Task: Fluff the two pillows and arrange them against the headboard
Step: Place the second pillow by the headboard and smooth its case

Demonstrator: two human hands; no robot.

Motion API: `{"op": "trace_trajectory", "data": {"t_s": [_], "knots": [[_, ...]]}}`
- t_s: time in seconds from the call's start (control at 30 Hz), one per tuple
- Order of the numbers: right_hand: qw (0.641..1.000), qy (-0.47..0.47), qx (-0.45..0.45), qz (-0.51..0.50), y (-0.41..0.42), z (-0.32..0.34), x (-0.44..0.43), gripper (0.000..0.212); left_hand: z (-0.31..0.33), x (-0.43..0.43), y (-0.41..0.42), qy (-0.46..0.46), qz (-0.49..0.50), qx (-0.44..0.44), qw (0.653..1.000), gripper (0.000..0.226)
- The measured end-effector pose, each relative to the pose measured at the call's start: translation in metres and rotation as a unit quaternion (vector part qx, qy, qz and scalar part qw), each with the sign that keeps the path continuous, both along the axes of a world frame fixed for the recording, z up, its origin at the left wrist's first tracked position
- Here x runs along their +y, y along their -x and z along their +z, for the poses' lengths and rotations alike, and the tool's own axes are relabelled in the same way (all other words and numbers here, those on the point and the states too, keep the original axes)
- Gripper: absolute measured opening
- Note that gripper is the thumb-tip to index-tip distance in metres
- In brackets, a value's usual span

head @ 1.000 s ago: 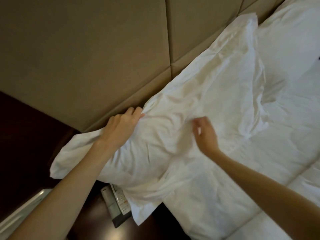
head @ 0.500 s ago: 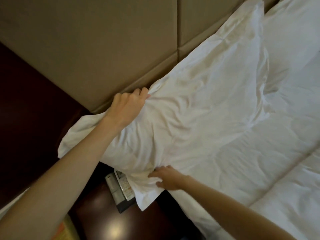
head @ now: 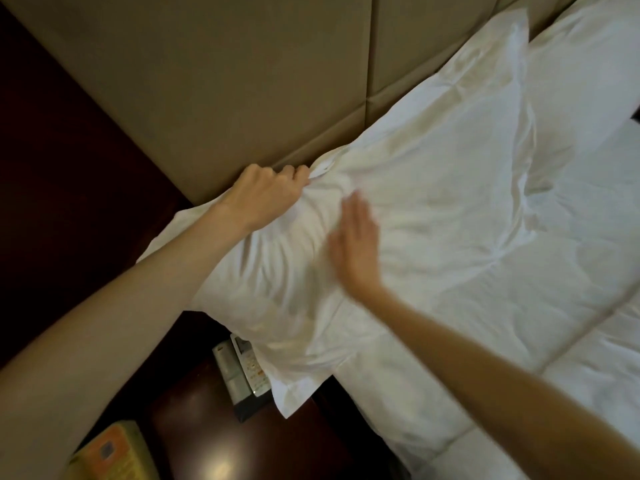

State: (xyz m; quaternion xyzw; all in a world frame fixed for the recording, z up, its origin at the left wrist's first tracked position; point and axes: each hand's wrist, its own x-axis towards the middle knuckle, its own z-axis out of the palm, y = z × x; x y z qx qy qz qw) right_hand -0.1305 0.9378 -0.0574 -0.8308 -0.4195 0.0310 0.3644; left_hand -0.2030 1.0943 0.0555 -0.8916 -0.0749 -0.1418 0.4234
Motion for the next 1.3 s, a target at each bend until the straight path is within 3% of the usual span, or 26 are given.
{"op": "trace_trajectory", "data": {"t_s": [0.1, 0.2, 0.23, 0.27, 0.37, 0.47, 0.53, 0.63, 0.67, 0.73, 0.9, 1.0, 1.1, 1.17, 1.23, 1.3], "knots": [[0.972, 0.060, -0.068, 0.217, 0.089, -0.031, -0.021, 0.067, 0.001, -0.002, 0.000, -0.007, 0.023, -0.018, 1.000, 0.035], [0.884, 0.073, -0.232, 0.399, 0.092, -0.050, -0.044, 0.067, 0.002, -0.003, 0.001, 0.026, 0.016, -0.013, 0.999, 0.034], [0.874, 0.057, -0.259, 0.406, 0.080, -0.051, -0.047, 0.067, 0.002, -0.003, 0.001, 0.042, 0.007, -0.012, 0.999, 0.032], [0.889, 0.042, -0.256, 0.378, 0.067, -0.048, -0.047, 0.067, 0.003, -0.004, 0.001, 0.054, 0.002, -0.009, 0.998, 0.028], [0.957, 0.029, -0.189, 0.216, 0.039, -0.038, -0.043, 0.067, 0.004, -0.007, 0.001, 0.051, 0.014, 0.009, 0.999, 0.019], [0.950, 0.099, -0.188, 0.229, 0.056, -0.045, -0.038, 0.072, 0.005, -0.009, 0.002, 0.059, 0.026, 0.021, 0.998, 0.019], [0.902, 0.195, -0.190, 0.334, 0.073, -0.059, -0.045, 0.073, 0.002, -0.009, 0.005, 0.070, 0.020, 0.028, 0.997, 0.020], [0.766, 0.368, -0.219, 0.479, 0.079, -0.085, -0.070, 0.060, -0.003, -0.008, 0.008, 0.102, 0.028, 0.045, 0.993, 0.012], [0.752, 0.394, -0.210, 0.485, 0.075, -0.089, -0.077, 0.058, -0.003, -0.008, 0.009, 0.113, 0.033, 0.050, 0.992, 0.009], [0.774, 0.384, -0.182, 0.469, 0.062, -0.083, -0.087, 0.056, -0.002, -0.008, 0.011, 0.126, 0.043, 0.055, 0.990, 0.007], [0.903, 0.181, -0.216, 0.324, 0.029, -0.057, -0.072, 0.052, -0.014, -0.015, 0.017, 0.135, 0.021, 0.005, 0.991, 0.014], [0.936, 0.191, -0.183, 0.233, 0.023, -0.053, -0.061, 0.060, -0.032, -0.029, 0.028, 0.162, -0.047, -0.048, 0.985, 0.034], [0.916, 0.308, -0.100, 0.239, 0.031, -0.072, -0.066, 0.061, -0.071, -0.054, 0.056, 0.174, -0.131, 0.088, 0.972, 0.046], [0.863, 0.427, -0.051, 0.266, 0.035, -0.090, -0.078, 0.058, -0.087, -0.054, 0.085, 0.148, -0.131, 0.187, 0.962, 0.053], [0.808, 0.511, -0.046, 0.290, 0.034, -0.103, -0.091, 0.058, -0.087, -0.038, 0.108, 0.118, -0.083, 0.206, 0.968, 0.062], [0.781, 0.549, -0.040, 0.295, 0.027, -0.108, -0.100, 0.058, -0.079, -0.021, 0.123, 0.136, -0.026, 0.164, 0.977, 0.064]]}}
